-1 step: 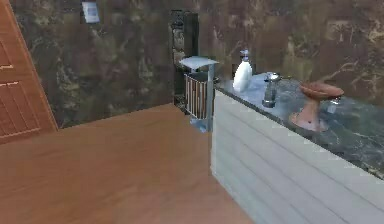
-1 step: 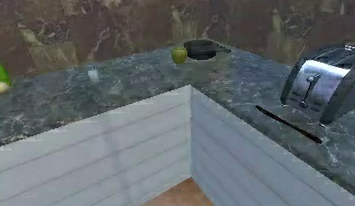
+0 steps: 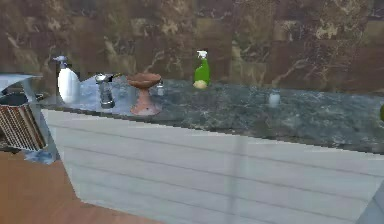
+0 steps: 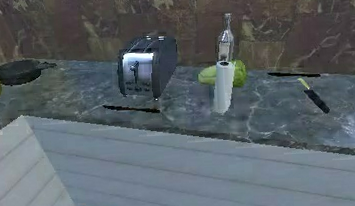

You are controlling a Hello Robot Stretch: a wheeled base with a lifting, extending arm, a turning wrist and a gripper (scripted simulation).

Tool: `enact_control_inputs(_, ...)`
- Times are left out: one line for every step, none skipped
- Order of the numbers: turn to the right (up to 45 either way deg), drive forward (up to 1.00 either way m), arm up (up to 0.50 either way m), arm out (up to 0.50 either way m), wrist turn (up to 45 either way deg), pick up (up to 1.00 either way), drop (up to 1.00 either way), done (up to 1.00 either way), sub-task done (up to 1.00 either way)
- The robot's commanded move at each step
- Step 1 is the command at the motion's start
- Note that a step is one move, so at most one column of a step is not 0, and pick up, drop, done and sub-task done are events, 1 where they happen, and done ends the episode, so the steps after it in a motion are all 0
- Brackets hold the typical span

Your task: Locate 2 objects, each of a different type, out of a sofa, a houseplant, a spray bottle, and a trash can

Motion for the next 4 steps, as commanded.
enact_control_inputs(12.0, 0.0, 0.0, 0.0, 0.0, 0.0, 0.0, 0.0, 0.0)
enact_control_inputs(0.0, 0.25, 0.0, 0.0, 0.0, 0.0, 0.0, 0.0, 0.0)
enact_control_inputs(-9.0, 0.0, 0.0, 0.0, 0.0, 0.0, 0.0, 0.0, 0.0)
enact_control_inputs(0.0, 0.0, 0.0, 0.0, 0.0, 0.0, 0.0, 0.0, 1.0)
